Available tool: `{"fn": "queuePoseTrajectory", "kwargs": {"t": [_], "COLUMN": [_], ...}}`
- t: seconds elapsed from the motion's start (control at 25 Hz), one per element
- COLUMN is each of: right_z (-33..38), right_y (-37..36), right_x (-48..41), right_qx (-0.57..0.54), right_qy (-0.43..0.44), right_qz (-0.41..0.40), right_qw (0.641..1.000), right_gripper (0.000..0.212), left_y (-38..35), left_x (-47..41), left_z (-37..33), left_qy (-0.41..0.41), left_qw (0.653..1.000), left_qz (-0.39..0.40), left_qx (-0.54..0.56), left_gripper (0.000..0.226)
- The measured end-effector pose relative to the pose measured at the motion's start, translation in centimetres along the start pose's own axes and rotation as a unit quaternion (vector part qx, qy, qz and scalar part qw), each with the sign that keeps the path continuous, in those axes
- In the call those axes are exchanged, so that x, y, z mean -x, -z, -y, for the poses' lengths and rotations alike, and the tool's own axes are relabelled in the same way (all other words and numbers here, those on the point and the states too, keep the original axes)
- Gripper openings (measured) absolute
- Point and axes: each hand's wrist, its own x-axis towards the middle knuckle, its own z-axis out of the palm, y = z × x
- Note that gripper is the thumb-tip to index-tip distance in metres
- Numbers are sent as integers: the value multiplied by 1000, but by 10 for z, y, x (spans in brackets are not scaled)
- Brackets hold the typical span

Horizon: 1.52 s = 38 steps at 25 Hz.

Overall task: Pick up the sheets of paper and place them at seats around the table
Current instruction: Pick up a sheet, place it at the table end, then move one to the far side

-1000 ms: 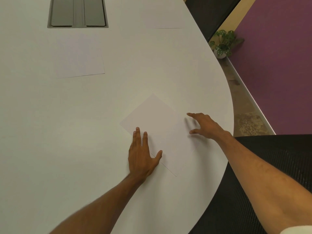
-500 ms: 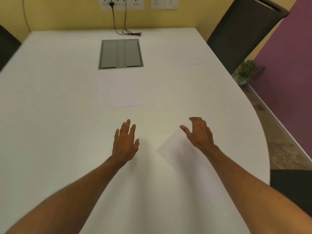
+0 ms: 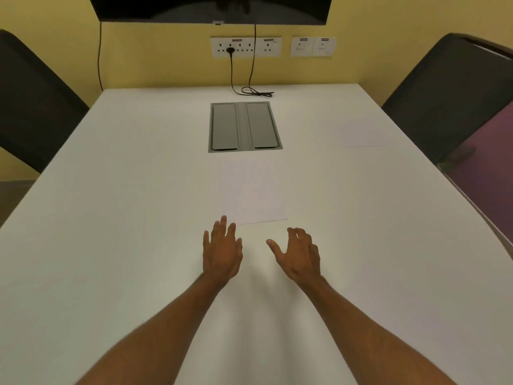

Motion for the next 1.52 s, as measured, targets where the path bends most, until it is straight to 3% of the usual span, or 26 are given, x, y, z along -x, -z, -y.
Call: {"fn": "queuePoseTrajectory", "kwargs": {"t": [0.36,0.8,1.16,1.32,1.4,1.52], "right_z": [13,10,9,20,26,27], "right_y": [-62,-96,-99,-96,-92,-83], "right_x": [-71,-112,-114,-119,-127,-141], "right_qx": [-9,105,51,-64,-191,-313], "right_qy": [-97,-131,-121,-91,-105,-137], "right_qz": [0,-51,-64,-122,-146,-166], "right_qw": [995,984,989,986,965,925], "right_gripper": [78,82,77,71,73,53], "left_y": [-48,-87,-101,-102,-102,-102], "left_x": [-77,-93,-93,-92,-92,-91], "left_z": [40,57,58,59,60,60], "left_qy": [-20,-37,-42,-45,-50,-53], "left_qw": [997,997,999,999,999,999], "left_qz": [76,46,24,16,14,8], "left_qx": [24,40,10,5,4,7], "left_gripper": [52,58,59,59,59,59]}}
